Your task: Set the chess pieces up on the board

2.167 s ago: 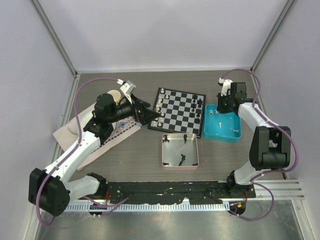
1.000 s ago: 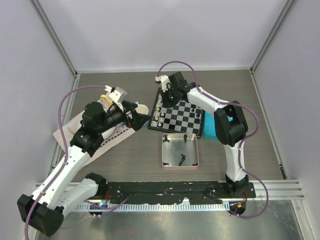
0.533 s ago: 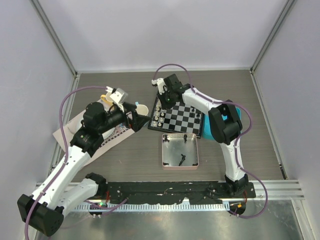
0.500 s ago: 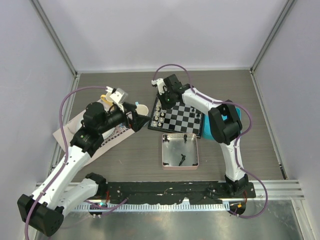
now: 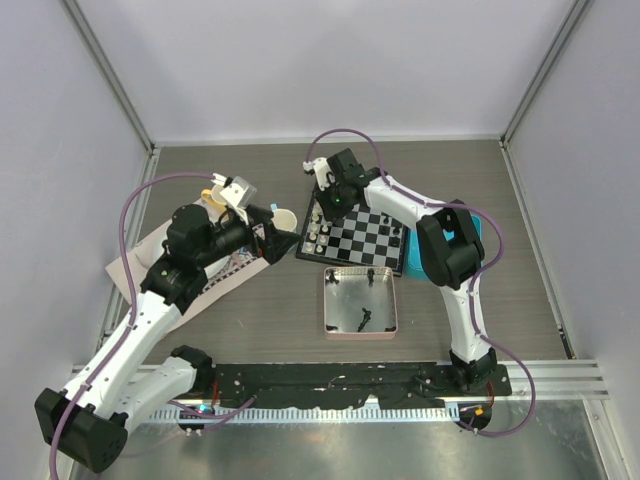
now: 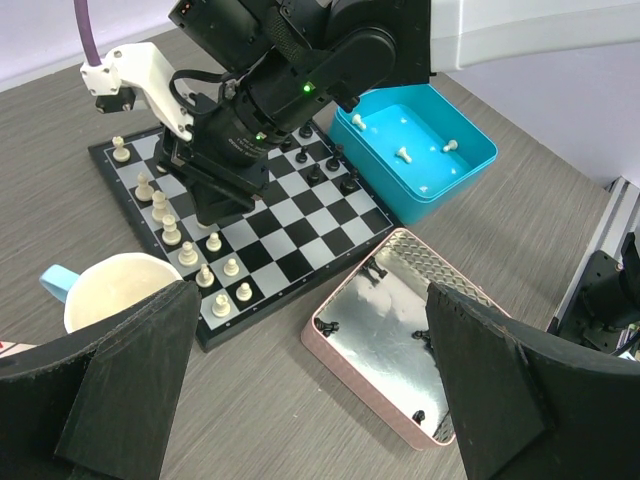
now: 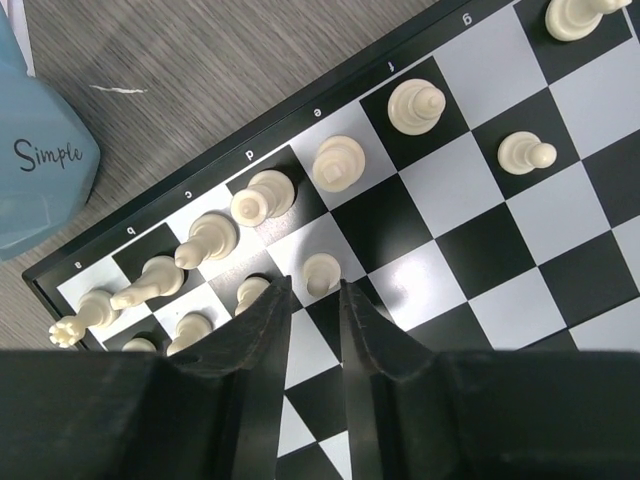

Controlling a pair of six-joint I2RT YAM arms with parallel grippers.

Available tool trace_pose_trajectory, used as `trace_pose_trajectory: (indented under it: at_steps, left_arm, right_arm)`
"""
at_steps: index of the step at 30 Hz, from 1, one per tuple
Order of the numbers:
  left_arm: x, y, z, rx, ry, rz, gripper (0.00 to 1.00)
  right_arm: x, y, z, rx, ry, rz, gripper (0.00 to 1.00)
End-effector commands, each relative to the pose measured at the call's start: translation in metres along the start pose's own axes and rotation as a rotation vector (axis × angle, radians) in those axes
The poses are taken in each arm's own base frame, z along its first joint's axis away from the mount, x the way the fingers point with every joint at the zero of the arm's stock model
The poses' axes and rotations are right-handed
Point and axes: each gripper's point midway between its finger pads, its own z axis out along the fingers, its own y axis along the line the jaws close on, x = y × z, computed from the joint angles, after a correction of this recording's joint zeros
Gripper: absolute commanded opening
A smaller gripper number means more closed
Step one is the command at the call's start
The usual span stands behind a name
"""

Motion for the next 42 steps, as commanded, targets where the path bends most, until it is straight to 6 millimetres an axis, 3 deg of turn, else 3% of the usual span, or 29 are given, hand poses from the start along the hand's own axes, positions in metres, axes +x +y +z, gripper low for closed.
trace_pose_trajectory:
  at_steps: [1,6,12,15,16,18,19,20,22,23,25,27,31,33,42]
  left_arm:
    - [-0.008,-0.003,-0.003,0.005,-0.027,0.027,0.99]
    - [-0.011,-0.005,-0.004,0.008,-0.033,0.023,0.99]
    - [-0.024,-0.002,-0.007,-0.027,-0.055,0.0,1.0]
    - [-0.028,0.017,-0.003,-0.127,-0.036,-0.057,1.0]
    - [-0.027,0.023,-0.002,-0.151,-0.018,-0.076,0.99]
    - [-0.03,0.044,0.0,-0.228,0.024,-0.133,0.99]
    - [-0.033,0.052,0.0,-0.248,0.033,-0.155,1.0]
    - [-0.031,0.07,-0.003,-0.299,0.049,-0.192,1.0]
    - [-0.047,0.081,-0.007,-0.319,0.013,-0.245,1.0]
    - [-0.053,0.096,-0.013,-0.355,-0.01,-0.269,1.0]
    - [-0.065,0.105,-0.02,-0.388,-0.041,-0.284,1.0]
    - [-0.071,0.113,-0.031,-0.428,-0.054,-0.282,1.0]
    - [-0.082,0.112,-0.046,-0.457,-0.084,-0.244,0.99]
    - [-0.084,0.109,-0.051,-0.465,-0.089,-0.228,1.0]
    - [-0.086,0.093,-0.067,-0.459,-0.104,-0.192,1.0]
  right_arm:
    - [-0.023,0.0,-0.007,0.016,-0.051,-0.015,0.34]
    - [-0.036,0.0,-0.019,0.017,-0.086,-0.009,0.37]
    - [-0.061,-0.016,-0.07,0.077,-0.169,-0.026,0.42]
    - [-0.067,-0.037,-0.113,0.136,-0.219,-0.033,0.47]
    - [-0.07,-0.049,-0.139,0.16,-0.257,-0.023,0.5]
    - [-0.07,-0.06,-0.164,0.185,-0.286,-0.022,0.54]
    - [-0.071,-0.074,-0.189,0.222,-0.321,-0.002,0.64]
    - [-0.071,-0.078,-0.203,0.232,-0.341,0.01,0.69]
    - [-0.066,-0.089,-0.227,0.258,-0.358,0.041,0.9]
    - [-0.065,-0.099,-0.254,0.295,-0.399,0.059,0.91]
    - [-0.06,-0.109,-0.274,0.351,-0.448,0.127,0.92]
    - [-0.059,-0.122,-0.313,0.46,-0.53,0.183,0.95]
    - [-0.042,-0.138,-0.346,0.631,-0.571,0.349,0.95]
    - [-0.04,-0.136,-0.362,0.658,-0.603,0.351,0.95]
    - [-0.039,-0.126,-0.385,0.671,-0.658,0.338,0.95]
